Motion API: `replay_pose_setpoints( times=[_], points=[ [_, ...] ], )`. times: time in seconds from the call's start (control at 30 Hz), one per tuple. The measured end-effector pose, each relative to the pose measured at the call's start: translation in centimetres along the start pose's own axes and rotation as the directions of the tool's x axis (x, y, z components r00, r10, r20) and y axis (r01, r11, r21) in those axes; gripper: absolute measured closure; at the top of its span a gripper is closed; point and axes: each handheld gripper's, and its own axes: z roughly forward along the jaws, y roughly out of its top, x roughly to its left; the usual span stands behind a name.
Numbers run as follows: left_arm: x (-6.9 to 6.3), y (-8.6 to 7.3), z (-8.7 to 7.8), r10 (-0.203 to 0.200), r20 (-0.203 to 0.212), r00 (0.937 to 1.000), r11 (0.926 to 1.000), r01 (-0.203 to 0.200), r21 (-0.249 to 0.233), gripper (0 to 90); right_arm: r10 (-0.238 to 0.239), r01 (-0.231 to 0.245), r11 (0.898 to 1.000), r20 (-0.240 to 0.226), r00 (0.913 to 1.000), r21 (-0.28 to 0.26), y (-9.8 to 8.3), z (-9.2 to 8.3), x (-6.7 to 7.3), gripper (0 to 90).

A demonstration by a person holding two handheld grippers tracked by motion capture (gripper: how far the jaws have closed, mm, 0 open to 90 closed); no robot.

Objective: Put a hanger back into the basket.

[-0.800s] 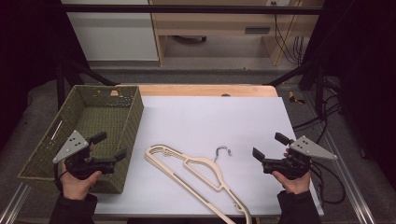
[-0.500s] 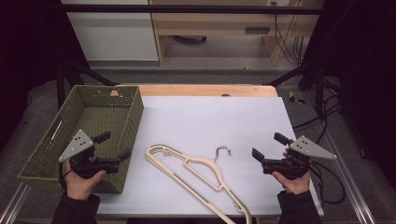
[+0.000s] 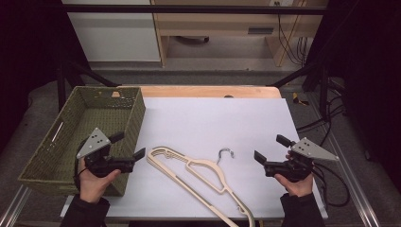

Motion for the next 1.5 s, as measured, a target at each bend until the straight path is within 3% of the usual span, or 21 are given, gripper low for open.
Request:
replay_pose_setpoints(
  times=[0.27, 0.73, 1.1, 1.5],
  points=[
    [-1.7, 0.6, 2.8, 0.013, 0.03, 0.9995, 0.9987, -0.014, 0.049, 5.8, 0.002, -0.002, 1.0, 0.003, 1.0, 0.01, 0.0, 0.2, 0.1, 1.5],
    [-6.1, 1.4, 8.6, 0.039, 0.101, 0.9941, 0.9928, -0.05, 0.109, 7.4, -0.004, 0.004, 1.0, 0.009, 1.0, 0.015, 0.0, 0.0, 0.0, 1.9],
    [-8.1, 0.9, 11.8, 0.037, 0.134, 0.9902, 0.9858, -0.058, 0.157, 9.8, 0.0, 0.0, 1.0, 0.005, 1.0, 0.017, 0.0, 0.1, 0.1, 2.1],
    [-10.6, -0.3, 15.4, 0.043, 0.174, 0.9838, 0.9726, -0.081, 0.218, 13.4, 0.001, -0.001, 1.0, 0.001, 1.0, 0.015, 0.0, 0.1, 0.2, 2.1]
  ],
)
